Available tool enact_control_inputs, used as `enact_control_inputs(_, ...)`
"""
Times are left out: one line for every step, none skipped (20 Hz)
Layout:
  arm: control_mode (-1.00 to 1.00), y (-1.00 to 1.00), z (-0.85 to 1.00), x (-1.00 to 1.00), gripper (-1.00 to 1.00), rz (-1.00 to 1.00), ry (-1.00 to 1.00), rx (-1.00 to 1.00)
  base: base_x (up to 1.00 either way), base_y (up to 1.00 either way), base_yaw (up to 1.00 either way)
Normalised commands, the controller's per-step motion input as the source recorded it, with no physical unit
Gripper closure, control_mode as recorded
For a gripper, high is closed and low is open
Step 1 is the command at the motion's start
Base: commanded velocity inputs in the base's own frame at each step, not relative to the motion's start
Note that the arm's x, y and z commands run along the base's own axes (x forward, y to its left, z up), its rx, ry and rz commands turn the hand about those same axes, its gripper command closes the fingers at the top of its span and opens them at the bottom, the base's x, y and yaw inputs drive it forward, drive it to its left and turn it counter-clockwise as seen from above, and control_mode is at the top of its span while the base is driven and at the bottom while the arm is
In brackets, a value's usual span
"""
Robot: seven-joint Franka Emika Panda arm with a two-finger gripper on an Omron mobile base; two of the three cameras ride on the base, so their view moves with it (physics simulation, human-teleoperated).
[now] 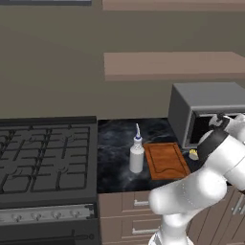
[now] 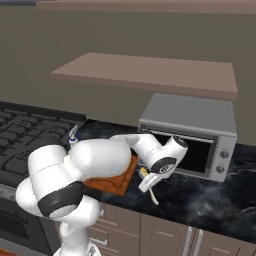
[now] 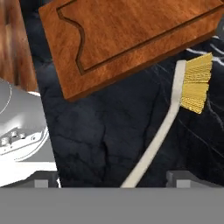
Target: Grab the spray bottle from the shelves, then place it next to the cutting board for sanitizing. Then grab the dish brush from the countertop next to the sink and place it next to the cutting board.
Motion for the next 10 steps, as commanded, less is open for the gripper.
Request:
enact_control_inputs(-1.00, 0.00, 1.00, -0.64, -1.00, 0.00, -0.21, 0.00, 0.00, 0.00, 0.00)
enact_control_inputs(-1.00, 0.00, 1.00, -0.64, -1.00, 0.00, -0.22, 0.00, 0.00, 0.00, 0.00)
enact_control_inputs(-1.00, 0.04, 1.00, -0.54, -1.00, 0.00, -0.19, 0.00, 0.00, 0.00, 0.00)
enact_control_inputs(-1.00, 0.34, 1.00, -0.35, -1.00, 0.00, -0.12, 0.00, 0.00, 0.00, 0.00)
enact_control_inputs(-1.00, 0.38, 1.00, -0.20, -1.00, 0.00, -0.08, 0.00, 0.00, 0.00, 0.00)
enact_control_inputs(-1.00, 0.43, 1.00, -0.21, -1.00, 0.00, -0.07, 0.00, 0.00, 0.00, 0.00)
enact_control_inputs(-1.00, 0.36, 1.00, -0.19, -1.00, 0.00, -0.09, 0.00, 0.00, 0.00, 0.00)
enact_control_inputs(-1.00, 0.42, 1.00, -0.23, -1.00, 0.00, -0.10, 0.00, 0.00, 0.00, 0.00)
enact_control_inputs(-1.00, 0.45, 1.00, -0.17, -1.00, 0.00, -0.16, 0.00, 0.00, 0.00, 0.00)
enact_control_inputs(-1.00, 0.61, 1.00, 0.00, -1.00, 0.00, -0.14, 0.00, 0.00, 0.00, 0.00)
